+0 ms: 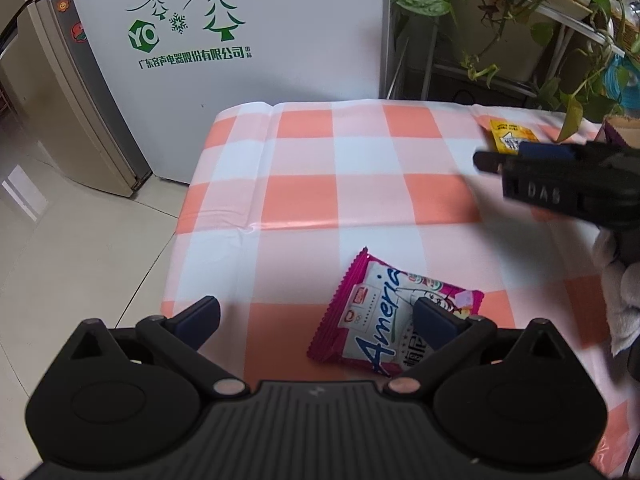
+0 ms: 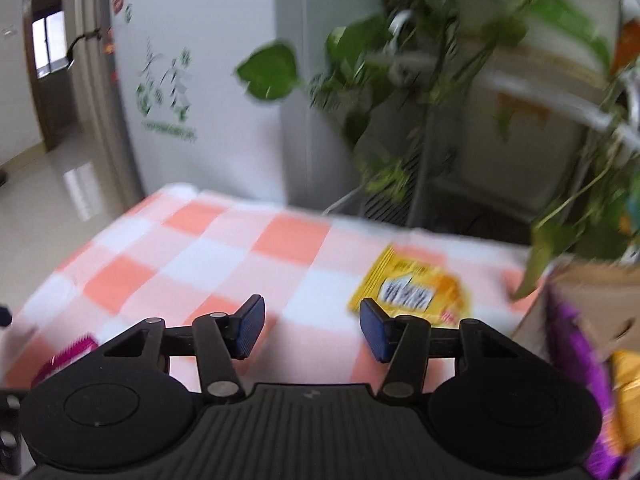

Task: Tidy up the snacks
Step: 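Grasp the pink Ameria packet with left while right grasps the yellow waffle packet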

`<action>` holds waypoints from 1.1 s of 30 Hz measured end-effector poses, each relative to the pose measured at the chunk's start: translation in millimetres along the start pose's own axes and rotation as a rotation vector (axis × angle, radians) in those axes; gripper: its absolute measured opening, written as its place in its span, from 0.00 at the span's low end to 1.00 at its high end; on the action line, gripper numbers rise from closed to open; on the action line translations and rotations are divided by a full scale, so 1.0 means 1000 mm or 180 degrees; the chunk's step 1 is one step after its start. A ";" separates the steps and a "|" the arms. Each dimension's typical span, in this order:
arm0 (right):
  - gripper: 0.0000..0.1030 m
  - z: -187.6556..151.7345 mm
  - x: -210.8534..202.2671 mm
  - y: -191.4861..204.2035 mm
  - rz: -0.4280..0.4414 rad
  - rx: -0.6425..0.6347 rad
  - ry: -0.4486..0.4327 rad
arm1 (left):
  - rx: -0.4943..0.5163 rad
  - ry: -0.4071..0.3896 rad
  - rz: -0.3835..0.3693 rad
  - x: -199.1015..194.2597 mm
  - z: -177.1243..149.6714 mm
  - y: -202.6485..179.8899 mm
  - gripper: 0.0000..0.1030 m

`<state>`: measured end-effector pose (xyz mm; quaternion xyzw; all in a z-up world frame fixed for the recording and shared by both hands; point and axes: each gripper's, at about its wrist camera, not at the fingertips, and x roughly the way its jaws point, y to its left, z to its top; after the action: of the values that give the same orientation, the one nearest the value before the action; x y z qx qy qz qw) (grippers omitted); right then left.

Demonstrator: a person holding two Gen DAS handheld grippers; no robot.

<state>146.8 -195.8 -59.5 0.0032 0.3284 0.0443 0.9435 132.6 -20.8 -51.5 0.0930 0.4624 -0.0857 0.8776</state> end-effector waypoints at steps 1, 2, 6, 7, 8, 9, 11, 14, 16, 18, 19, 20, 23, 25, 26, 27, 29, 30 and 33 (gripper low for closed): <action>0.60 0.004 -0.003 0.002 -0.0101 -0.0022 -0.0080 | -0.0022 0.0008 -0.0003 0.000 0.001 0.000 0.99; 0.66 0.008 -0.003 0.003 -0.0215 -0.0047 -0.0147 | -0.0050 0.0022 -0.0010 0.000 0.001 0.000 0.99; 0.76 0.023 0.016 -0.007 -0.0419 0.0049 -0.0111 | -0.0159 0.0053 -0.0095 -0.001 0.003 0.001 0.99; 0.76 0.025 0.022 -0.011 -0.0447 0.0117 -0.0046 | -0.0161 0.0054 -0.0103 -0.002 0.003 0.000 0.99; 0.76 0.025 0.027 -0.015 -0.0461 0.0149 -0.0006 | -0.0161 0.0053 -0.0103 -0.002 0.003 0.000 0.99; 0.77 0.025 0.031 -0.016 -0.0458 0.0140 0.0020 | -0.0162 0.0053 -0.0101 -0.002 0.003 0.000 0.99; 0.81 0.026 0.042 -0.016 -0.0455 0.0016 0.0114 | -0.0175 0.0064 -0.0095 -0.001 0.003 0.000 0.99; 0.84 0.028 0.059 -0.017 -0.0471 -0.0030 0.0252 | -0.0205 0.0088 -0.0087 0.000 0.003 0.001 0.99; 0.85 0.025 0.068 -0.021 -0.0517 -0.0034 0.0390 | -0.0206 0.0103 -0.0091 0.002 0.002 0.000 0.99; 0.89 0.021 0.072 -0.017 -0.0581 -0.0166 0.0407 | -0.0173 0.0123 -0.0116 0.004 0.002 -0.002 0.99; 0.89 0.021 0.072 -0.018 -0.0541 -0.0130 0.0420 | -0.0148 0.0134 -0.0118 0.004 0.001 -0.003 0.99; 0.89 0.023 0.072 -0.019 -0.0469 -0.0058 0.0455 | -0.0130 0.0138 -0.0115 0.005 0.001 -0.005 0.99; 0.89 0.027 0.071 -0.015 -0.0302 -0.0119 0.0612 | -0.0098 0.0126 -0.0132 0.004 0.001 -0.008 0.99; 0.90 0.030 0.069 -0.014 -0.0194 -0.0096 0.0719 | -0.0052 0.0117 -0.0126 0.003 0.001 -0.010 0.99; 0.90 0.031 0.067 -0.015 -0.0119 -0.0047 0.0765 | -0.0026 0.0123 -0.0122 0.003 0.001 -0.011 0.99; 0.90 0.034 0.065 -0.015 -0.0037 0.0003 0.0819 | -0.0011 0.0126 -0.0122 0.003 0.001 -0.012 0.99; 0.90 0.038 0.059 -0.018 0.0178 0.0071 0.0960 | -0.0011 0.0123 -0.0126 0.003 0.001 -0.013 0.99; 0.89 0.039 0.057 -0.019 0.0290 0.0096 0.1027 | -0.0015 0.0124 -0.0134 0.002 0.001 -0.013 0.99; 0.87 0.037 0.044 -0.016 0.0718 0.0173 0.1221 | -0.0019 0.0123 -0.0156 0.002 0.002 -0.014 0.99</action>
<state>205.2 -207.5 -57.6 0.0569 0.5005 0.1405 0.8524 131.7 -35.0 -52.8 0.0806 0.4817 -0.1039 0.8664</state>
